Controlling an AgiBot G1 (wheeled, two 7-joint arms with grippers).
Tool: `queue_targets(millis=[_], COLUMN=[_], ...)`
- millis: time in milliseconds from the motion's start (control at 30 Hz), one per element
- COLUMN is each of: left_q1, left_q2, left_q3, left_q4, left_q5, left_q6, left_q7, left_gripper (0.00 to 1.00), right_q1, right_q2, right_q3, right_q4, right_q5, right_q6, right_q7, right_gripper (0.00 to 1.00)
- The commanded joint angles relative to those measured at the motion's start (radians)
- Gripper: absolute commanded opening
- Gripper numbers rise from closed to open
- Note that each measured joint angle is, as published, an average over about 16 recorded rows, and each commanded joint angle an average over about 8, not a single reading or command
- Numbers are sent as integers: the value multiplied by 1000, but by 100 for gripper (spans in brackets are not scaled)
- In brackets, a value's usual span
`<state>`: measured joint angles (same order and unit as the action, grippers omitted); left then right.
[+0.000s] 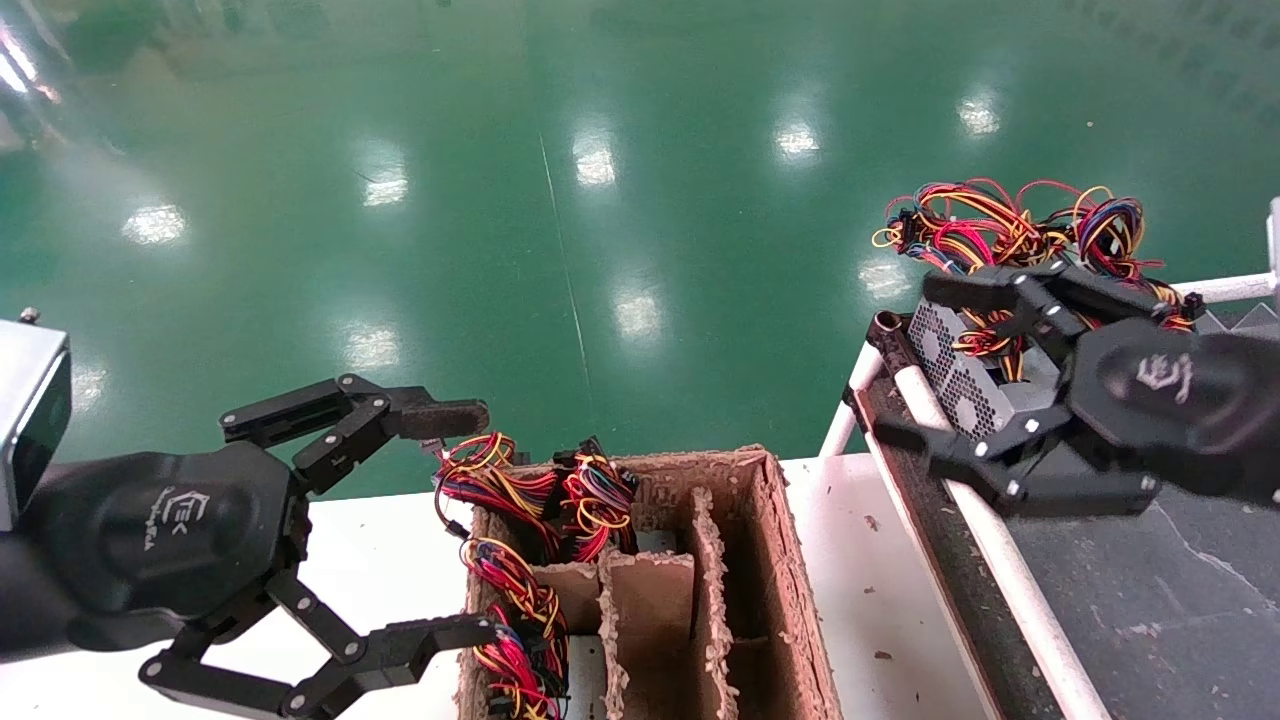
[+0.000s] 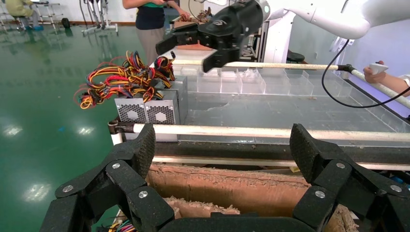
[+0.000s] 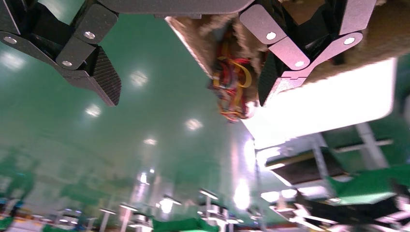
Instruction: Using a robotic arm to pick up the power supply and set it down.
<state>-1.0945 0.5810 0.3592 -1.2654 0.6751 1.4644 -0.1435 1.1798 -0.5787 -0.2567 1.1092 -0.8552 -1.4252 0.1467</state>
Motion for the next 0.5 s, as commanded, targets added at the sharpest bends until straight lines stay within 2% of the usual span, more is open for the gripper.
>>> queue_targets(millis=[33, 500], left_q1=[0, 0], left_q2=[0, 0], left_q3=[0, 0], left_q4=[0, 0], left_q5=[0, 0], left_q6=[0, 0], left_q7=[0, 0], left_gripper=[100, 100], right_q1=[-12, -95], right_q2=[-4, -29], right_q3=[-3, -20], right_q4=[20, 158], right_q5=[15, 112], right_q6=[-8, -63], right_q7=[5, 37], right_gripper=[100, 100])
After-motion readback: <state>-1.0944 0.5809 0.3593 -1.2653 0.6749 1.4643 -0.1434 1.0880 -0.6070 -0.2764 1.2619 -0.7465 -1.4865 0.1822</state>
